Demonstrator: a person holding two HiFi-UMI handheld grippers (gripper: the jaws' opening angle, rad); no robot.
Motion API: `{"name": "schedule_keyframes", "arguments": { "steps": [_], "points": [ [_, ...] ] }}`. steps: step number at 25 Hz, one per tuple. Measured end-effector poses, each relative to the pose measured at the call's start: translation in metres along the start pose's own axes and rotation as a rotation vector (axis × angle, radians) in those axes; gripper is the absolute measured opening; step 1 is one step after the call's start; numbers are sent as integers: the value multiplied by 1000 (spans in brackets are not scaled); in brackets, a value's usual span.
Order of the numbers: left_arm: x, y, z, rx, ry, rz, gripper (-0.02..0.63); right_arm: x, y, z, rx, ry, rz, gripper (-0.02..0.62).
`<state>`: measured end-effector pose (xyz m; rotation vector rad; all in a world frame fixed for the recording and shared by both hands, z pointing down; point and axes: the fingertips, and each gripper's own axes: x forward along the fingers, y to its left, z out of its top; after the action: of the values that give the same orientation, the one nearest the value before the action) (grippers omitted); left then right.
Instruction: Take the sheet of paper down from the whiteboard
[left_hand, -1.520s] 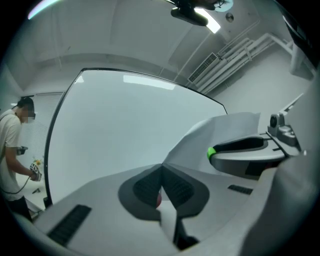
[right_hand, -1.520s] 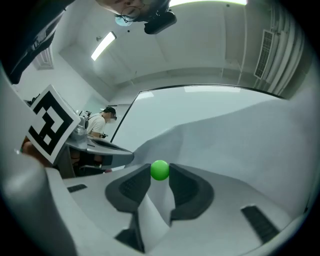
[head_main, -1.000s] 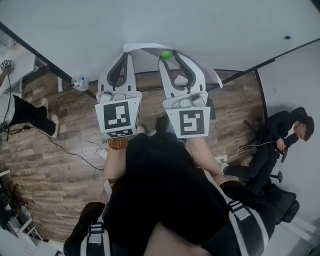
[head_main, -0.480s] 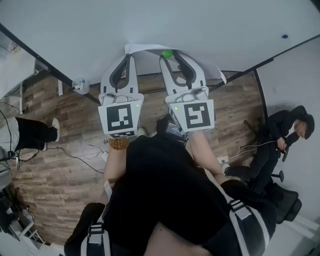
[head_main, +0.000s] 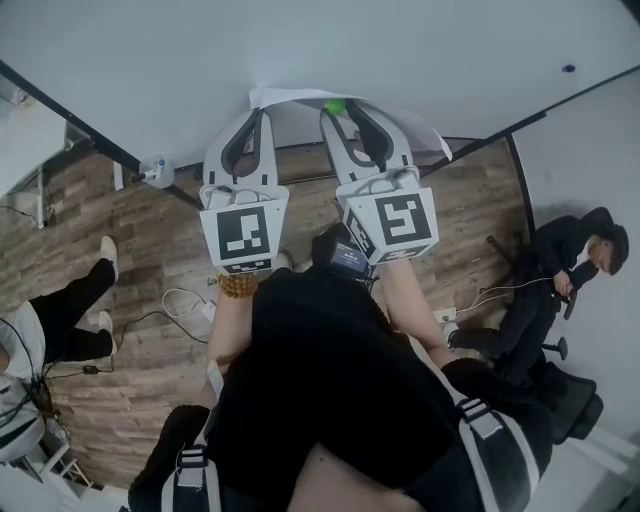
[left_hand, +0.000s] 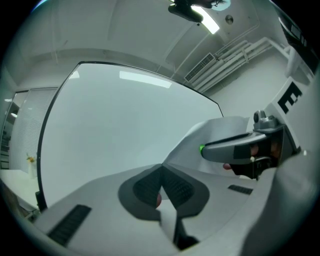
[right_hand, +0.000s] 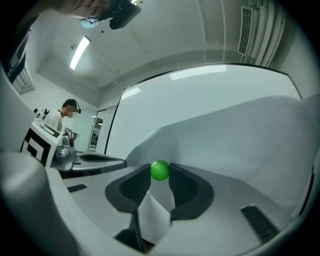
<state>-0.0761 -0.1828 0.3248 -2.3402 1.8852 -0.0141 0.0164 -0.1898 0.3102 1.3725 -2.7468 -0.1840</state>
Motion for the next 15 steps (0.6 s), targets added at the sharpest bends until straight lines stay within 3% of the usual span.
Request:
{"name": "schedule_keyframes", "arguments": {
  "steps": [15],
  "points": [
    [8,-5,-7,8,19,-12,9,-4,-10,7,18,-28,-9,114]
  ]
}}
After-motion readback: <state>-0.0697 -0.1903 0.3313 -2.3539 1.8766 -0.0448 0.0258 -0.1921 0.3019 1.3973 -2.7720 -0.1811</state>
